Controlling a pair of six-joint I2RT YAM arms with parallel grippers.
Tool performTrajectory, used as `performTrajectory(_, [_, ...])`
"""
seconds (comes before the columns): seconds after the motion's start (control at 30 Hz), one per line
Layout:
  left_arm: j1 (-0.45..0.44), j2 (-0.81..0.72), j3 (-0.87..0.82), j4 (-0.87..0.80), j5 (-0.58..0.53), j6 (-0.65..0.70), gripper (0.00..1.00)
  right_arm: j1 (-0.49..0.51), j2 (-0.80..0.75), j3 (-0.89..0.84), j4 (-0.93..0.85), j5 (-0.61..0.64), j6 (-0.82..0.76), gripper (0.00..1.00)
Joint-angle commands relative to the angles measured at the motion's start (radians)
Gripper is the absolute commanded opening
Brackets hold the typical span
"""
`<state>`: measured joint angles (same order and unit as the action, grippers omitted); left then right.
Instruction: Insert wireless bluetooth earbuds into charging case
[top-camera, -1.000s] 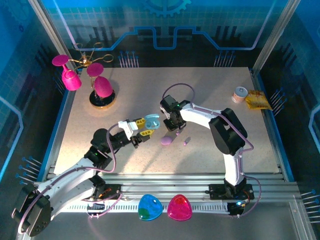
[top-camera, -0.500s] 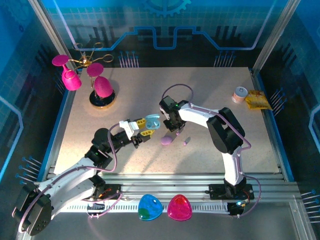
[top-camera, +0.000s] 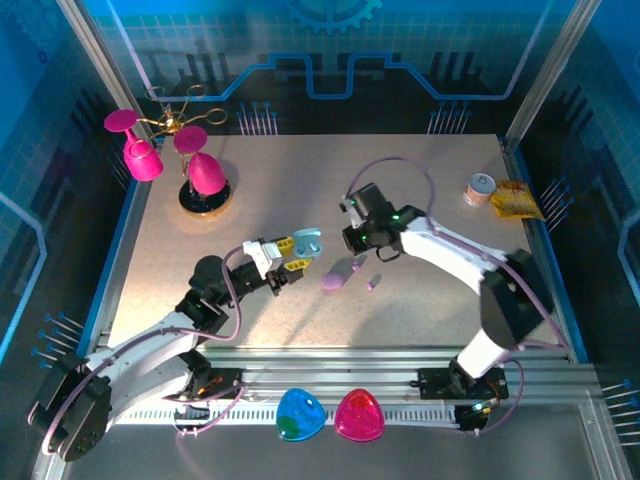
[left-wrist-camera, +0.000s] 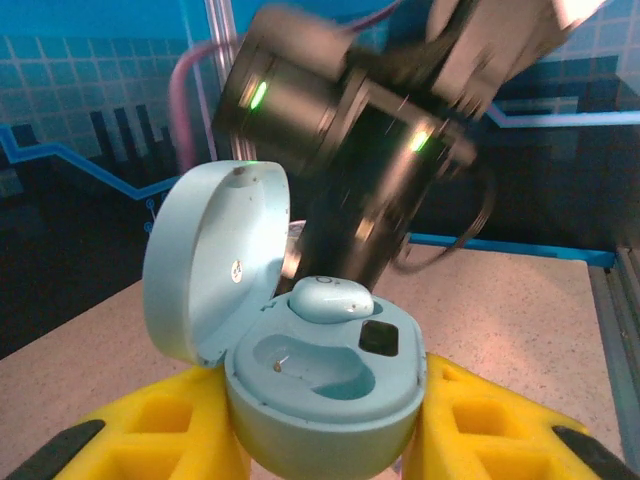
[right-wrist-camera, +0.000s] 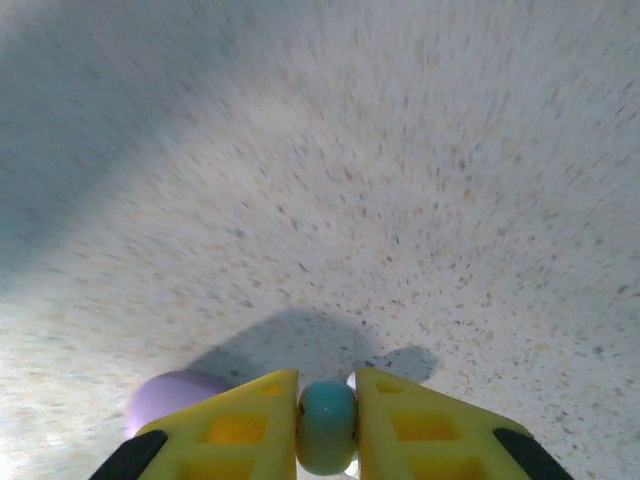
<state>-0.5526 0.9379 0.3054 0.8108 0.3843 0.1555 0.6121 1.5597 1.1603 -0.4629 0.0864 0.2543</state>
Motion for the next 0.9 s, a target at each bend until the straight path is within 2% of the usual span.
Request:
performTrajectory(0.0, [0.004, 0.025, -0.006, 0.109, -0.030, -0.011, 0.20, -0.009, -0.149, -0.074, 0.133, -0.141, 0.051, 0.14])
performTrajectory(0.2, [0.003, 0.077, -0.006, 0.181, -0.069, -0.027, 0.20, 0.021, -0.375, -0.159, 0.289, -0.284, 0.059, 0.14])
performTrajectory(0.33, [0.004, 0.100, 0.001, 0.200, -0.084, -0.034, 0.20, 0.064, -0.445, -0.157, 0.341, -0.354, 0.049, 0.14])
performTrajectory(0.63, [0.003, 0.145, 0.006, 0.257, -0.084, -0.063, 0.20, 0.183, -0.341, -0.071, 0.395, -0.374, 0.068, 0.13])
performTrajectory(0.87, [0.003, 0.124, 0.004, 0.238, -0.090, -0.059, 0.20, 0.215, -0.255, -0.026, 0.428, -0.391, 0.072, 0.13])
